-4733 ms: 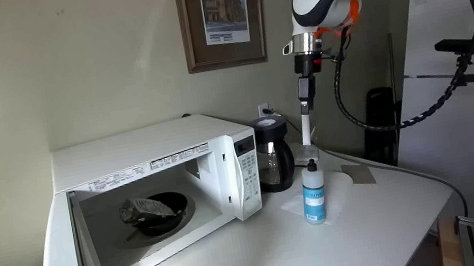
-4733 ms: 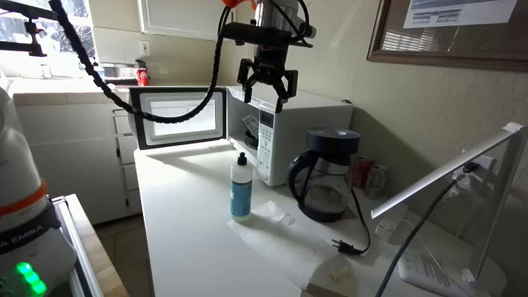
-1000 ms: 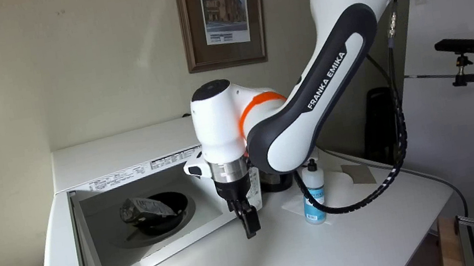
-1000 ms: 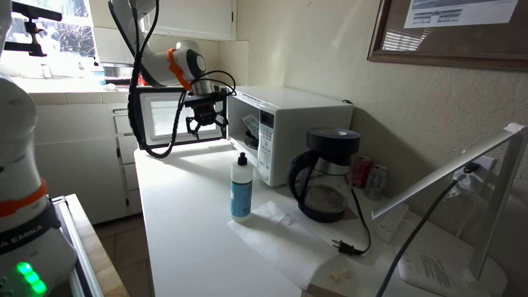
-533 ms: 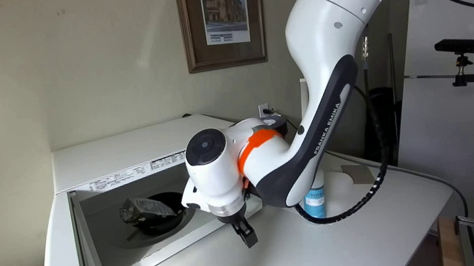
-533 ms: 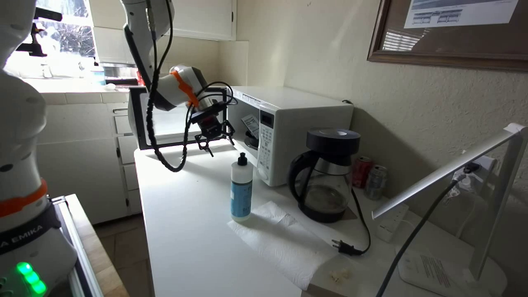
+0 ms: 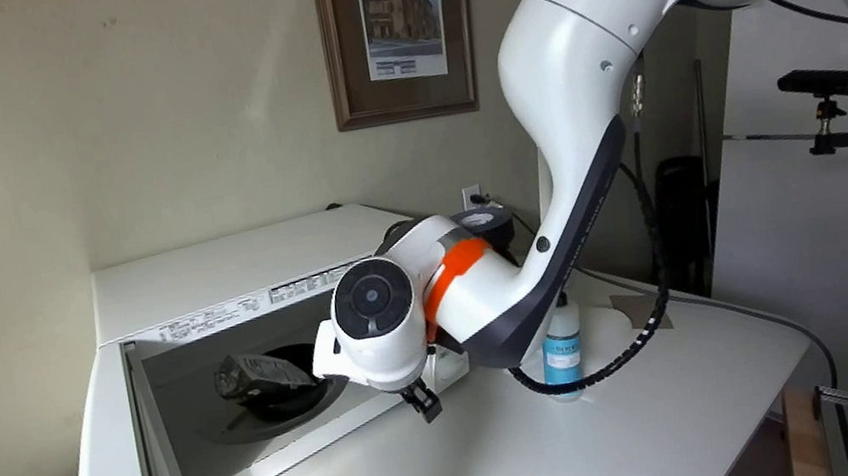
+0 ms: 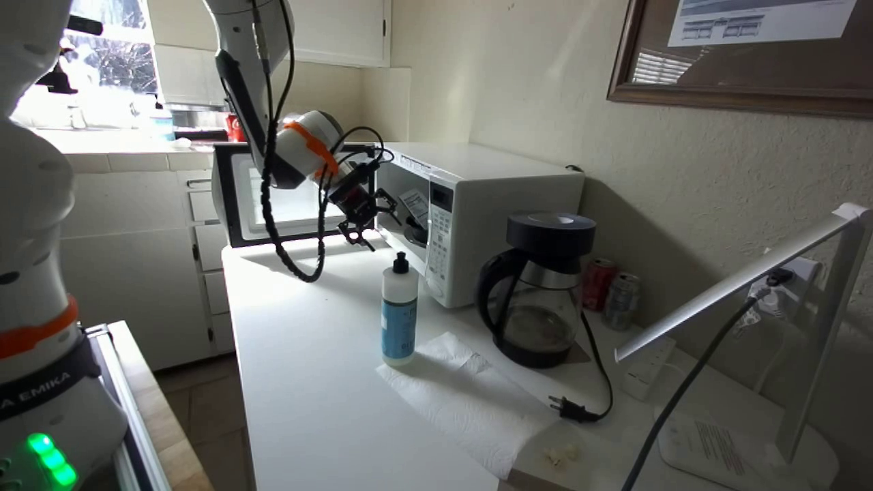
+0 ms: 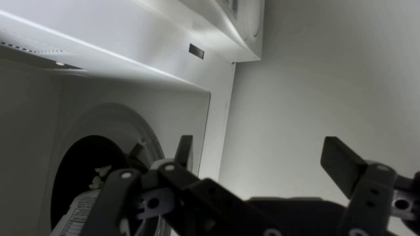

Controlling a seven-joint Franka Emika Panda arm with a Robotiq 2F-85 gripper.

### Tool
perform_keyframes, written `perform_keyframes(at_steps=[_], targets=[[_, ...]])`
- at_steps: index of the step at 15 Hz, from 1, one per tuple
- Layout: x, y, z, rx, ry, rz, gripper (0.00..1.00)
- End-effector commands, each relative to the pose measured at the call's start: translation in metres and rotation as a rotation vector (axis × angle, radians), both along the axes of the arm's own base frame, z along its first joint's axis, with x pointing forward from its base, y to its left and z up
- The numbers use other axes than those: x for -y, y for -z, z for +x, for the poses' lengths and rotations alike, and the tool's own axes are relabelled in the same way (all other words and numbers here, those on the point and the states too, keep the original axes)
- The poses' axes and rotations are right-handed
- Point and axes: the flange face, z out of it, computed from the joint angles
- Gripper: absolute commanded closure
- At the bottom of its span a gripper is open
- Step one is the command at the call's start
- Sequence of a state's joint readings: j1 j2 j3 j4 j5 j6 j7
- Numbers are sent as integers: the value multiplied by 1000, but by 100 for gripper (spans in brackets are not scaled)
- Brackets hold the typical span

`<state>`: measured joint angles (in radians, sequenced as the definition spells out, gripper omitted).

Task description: Remove the black bowl from the microwave and put it on the table

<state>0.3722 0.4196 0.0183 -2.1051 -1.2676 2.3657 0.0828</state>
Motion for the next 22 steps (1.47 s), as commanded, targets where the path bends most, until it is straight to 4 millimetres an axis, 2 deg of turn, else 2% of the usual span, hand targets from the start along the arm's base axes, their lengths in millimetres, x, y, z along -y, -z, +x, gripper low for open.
perform_keyframes(at_steps=[1, 6, 11, 12, 13, 14, 17, 19, 22], targets=[[-18, 24, 13, 117, -105, -132, 0], [-31, 46, 23, 211, -254, -308, 0], [-32, 57, 40, 252, -271, -342, 1], [-30, 59, 45, 258, -264, -336, 9], [-28, 59, 48, 263, -259, -330, 10], [-27, 60, 53, 269, -251, -323, 21], [-27, 62, 66, 282, -243, -311, 36], [-29, 64, 74, 288, -241, -301, 39], [-35, 67, 83, 293, -242, -288, 57]])
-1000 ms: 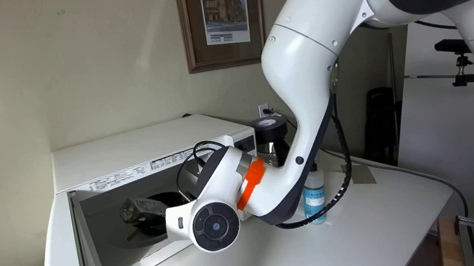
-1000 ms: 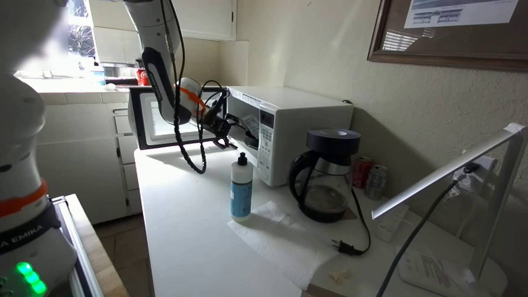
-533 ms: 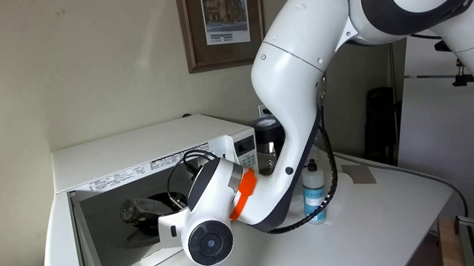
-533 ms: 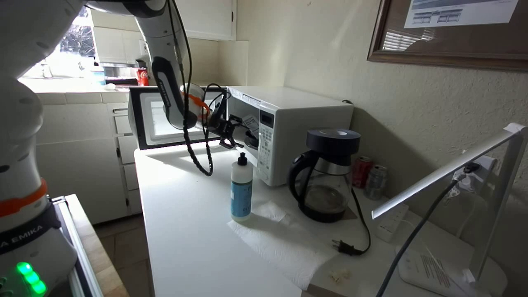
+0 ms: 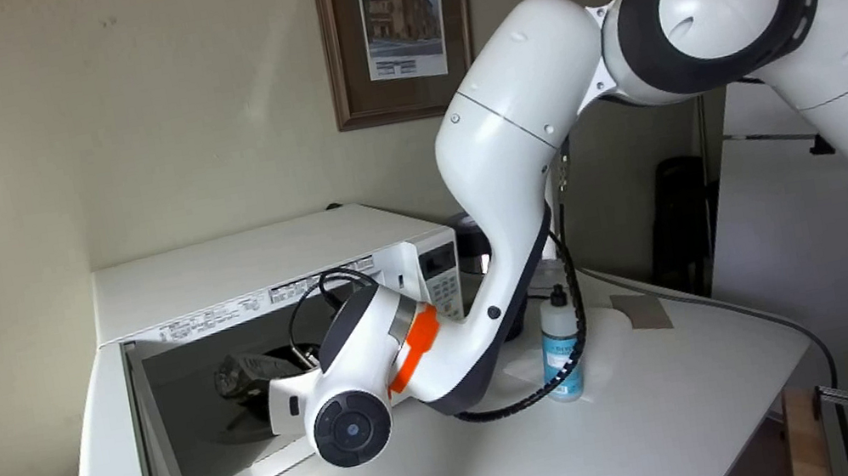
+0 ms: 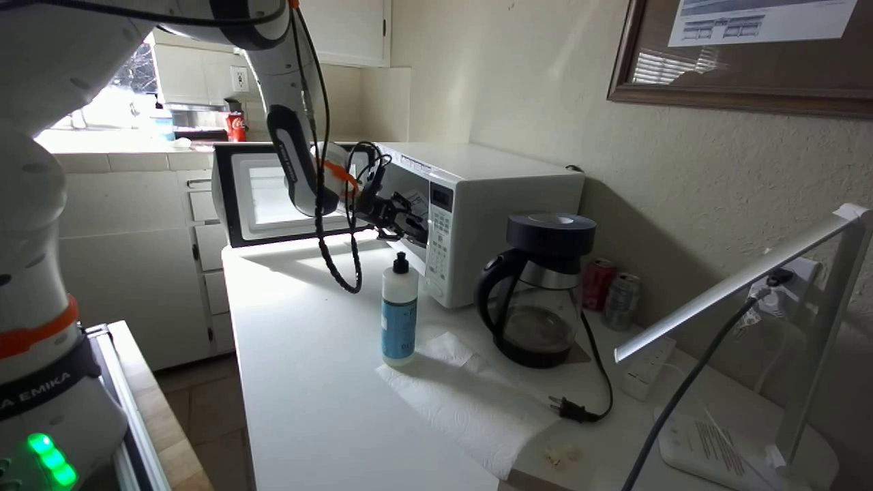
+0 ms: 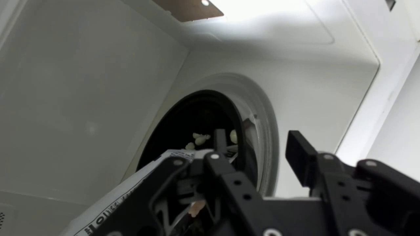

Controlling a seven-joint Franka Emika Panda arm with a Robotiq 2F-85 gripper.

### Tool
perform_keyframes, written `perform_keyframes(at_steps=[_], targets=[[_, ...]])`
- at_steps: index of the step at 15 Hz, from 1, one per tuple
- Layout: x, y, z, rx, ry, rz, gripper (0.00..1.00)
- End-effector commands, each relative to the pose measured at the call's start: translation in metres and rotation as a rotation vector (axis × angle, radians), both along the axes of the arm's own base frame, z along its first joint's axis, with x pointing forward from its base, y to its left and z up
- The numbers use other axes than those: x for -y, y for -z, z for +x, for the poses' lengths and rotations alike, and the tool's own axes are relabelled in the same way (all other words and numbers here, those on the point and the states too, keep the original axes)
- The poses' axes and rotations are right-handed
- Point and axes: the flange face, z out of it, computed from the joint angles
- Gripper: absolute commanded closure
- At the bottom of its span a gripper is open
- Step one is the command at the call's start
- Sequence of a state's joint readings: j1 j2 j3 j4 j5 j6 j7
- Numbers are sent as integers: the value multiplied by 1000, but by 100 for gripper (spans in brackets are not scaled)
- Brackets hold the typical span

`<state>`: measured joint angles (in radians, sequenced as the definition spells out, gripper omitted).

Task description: Remove the black bowl from the microwave and put it on the table

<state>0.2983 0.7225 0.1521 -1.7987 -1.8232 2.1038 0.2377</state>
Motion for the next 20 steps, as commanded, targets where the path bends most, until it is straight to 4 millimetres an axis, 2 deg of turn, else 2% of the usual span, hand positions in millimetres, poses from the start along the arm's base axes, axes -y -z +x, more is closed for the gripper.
perform_keyframes(at_steps=[1, 2, 3, 4, 5, 7, 8, 10, 11, 12, 13, 15, 20], targets=[[-9, 12, 13, 13, -18, 20, 59], [-10, 14, 15, 13, -20, 26, 59], [-12, 14, 18, 15, -22, 33, 66], [-14, 16, 20, 15, -25, 37, 64], [-15, 16, 22, 16, -29, 41, 71], [-17, 18, 27, 17, -34, 49, 70], [-17, 19, 29, 16, -37, 54, 72], [-19, 21, 32, 14, -41, 67, 69], [-20, 22, 34, 12, -42, 72, 72], [-21, 22, 36, 12, -44, 77, 95], [-22, 22, 36, 10, -47, 84, 93], [-25, 18, 34, 9, -57, 92, 100], [-40, 0, 17, 4, -79, 112, 98]])
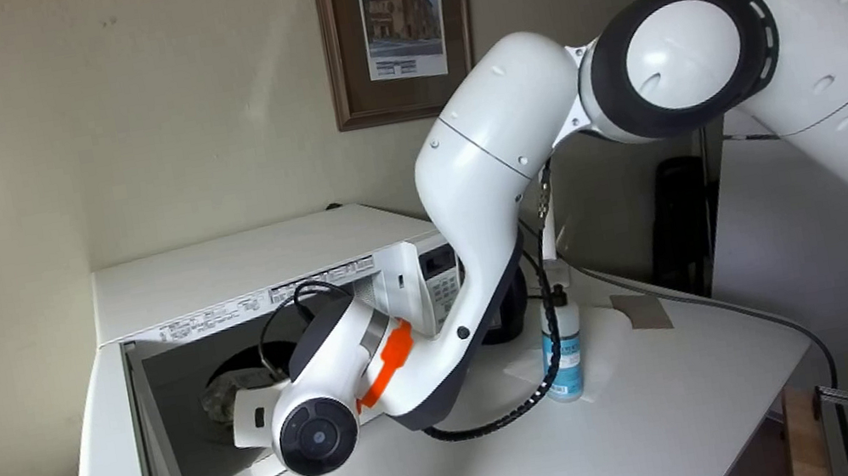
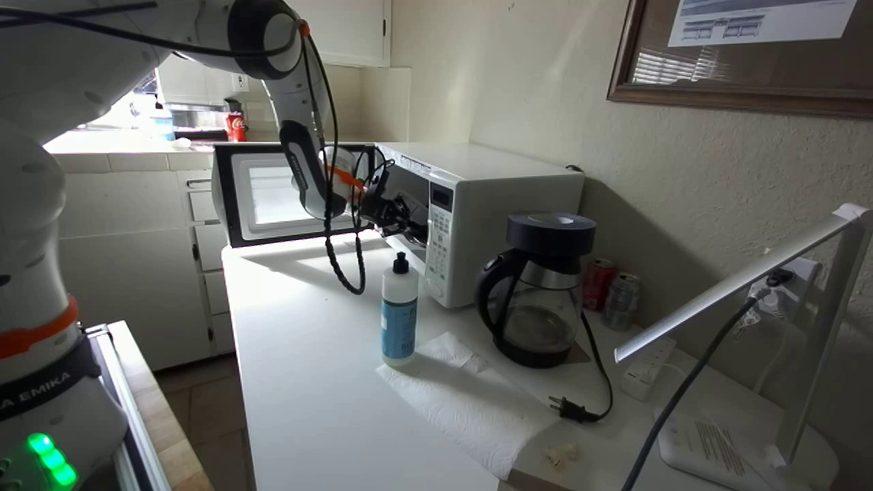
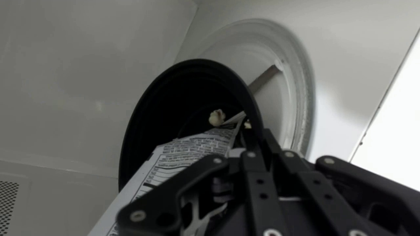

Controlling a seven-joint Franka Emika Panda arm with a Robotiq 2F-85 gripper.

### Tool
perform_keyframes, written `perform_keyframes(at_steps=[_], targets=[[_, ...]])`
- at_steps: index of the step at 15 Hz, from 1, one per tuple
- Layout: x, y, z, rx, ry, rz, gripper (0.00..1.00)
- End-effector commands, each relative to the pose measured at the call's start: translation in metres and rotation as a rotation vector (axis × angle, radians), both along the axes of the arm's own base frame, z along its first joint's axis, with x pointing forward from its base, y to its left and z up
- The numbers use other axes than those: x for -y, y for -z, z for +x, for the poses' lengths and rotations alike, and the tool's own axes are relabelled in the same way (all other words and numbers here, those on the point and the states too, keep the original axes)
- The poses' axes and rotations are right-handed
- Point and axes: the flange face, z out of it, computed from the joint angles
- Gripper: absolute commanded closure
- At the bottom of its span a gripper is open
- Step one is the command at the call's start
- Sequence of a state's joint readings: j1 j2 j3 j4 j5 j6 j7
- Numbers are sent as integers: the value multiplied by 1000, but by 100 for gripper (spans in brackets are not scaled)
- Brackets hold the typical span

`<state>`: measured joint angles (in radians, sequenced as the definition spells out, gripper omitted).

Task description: Remove the black bowl from the microwave and put it on the table

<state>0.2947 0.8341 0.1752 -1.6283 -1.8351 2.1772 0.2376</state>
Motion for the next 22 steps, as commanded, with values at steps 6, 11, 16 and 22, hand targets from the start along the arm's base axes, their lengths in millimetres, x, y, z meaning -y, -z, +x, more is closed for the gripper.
perform_keyframes(at_steps=[6, 11, 16, 22], targets=[[-29, -37, -62, -32, 12, 136, 98], [-20, -52, -142, -90, 121, 156, 98], [-11, -76, -234, -131, 268, 164, 98], [13, -79, -330, -223, 638, 204, 98]])
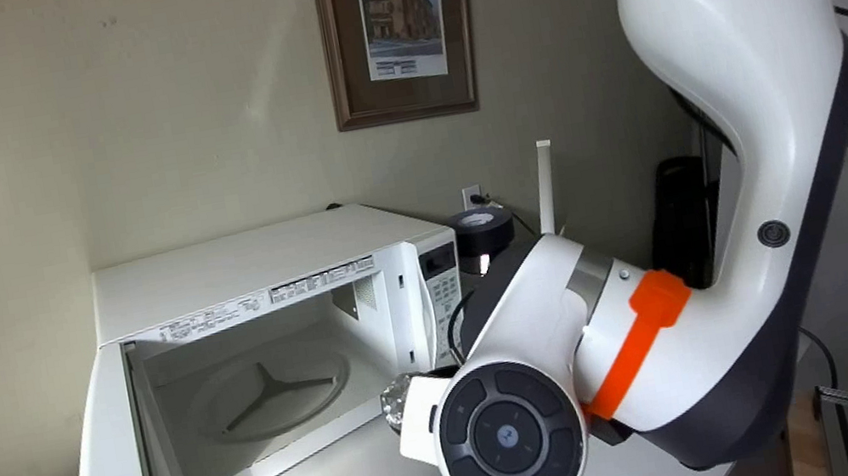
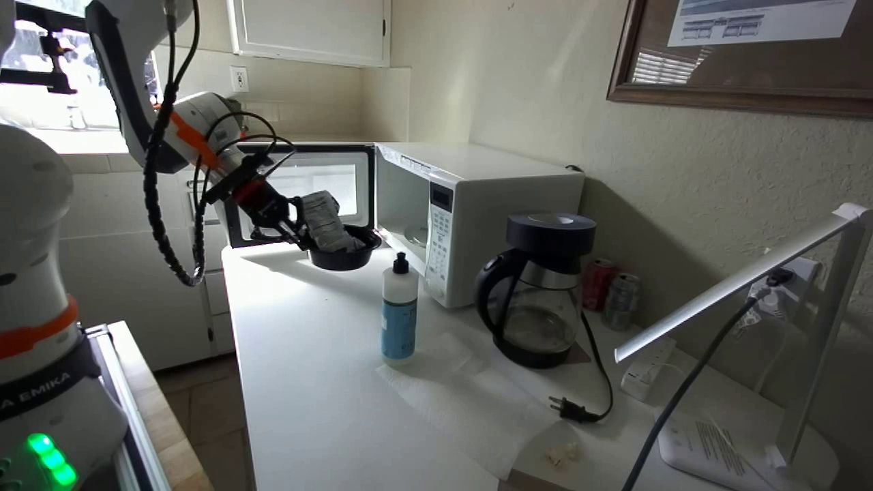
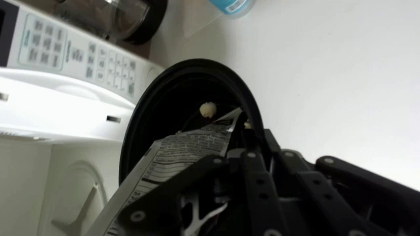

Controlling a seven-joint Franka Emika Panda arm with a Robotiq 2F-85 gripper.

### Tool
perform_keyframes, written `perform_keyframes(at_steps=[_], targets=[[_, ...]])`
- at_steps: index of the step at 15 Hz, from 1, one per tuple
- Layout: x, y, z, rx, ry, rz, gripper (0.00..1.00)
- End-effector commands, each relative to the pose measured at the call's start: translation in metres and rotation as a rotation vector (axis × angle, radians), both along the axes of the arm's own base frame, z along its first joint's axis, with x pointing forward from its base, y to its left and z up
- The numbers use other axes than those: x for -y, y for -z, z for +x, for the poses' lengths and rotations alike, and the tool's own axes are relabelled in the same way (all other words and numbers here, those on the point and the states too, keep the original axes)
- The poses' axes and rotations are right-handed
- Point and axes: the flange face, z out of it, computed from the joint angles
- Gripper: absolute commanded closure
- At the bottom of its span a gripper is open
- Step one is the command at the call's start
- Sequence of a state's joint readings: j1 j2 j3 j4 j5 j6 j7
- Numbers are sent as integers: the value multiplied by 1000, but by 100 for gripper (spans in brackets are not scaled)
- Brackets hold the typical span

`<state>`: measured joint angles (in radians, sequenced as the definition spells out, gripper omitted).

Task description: Remove the black bowl from the microwave and put it on the table

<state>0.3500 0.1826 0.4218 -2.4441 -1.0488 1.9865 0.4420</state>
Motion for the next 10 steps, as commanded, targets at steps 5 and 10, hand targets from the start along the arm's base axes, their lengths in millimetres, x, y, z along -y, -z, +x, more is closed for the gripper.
perform_keyframes(at_steps=[5, 10], targets=[[25, 0, -58, -94, 292, 36, 93], [38, -1, -67, -101, 394, 47, 98]])
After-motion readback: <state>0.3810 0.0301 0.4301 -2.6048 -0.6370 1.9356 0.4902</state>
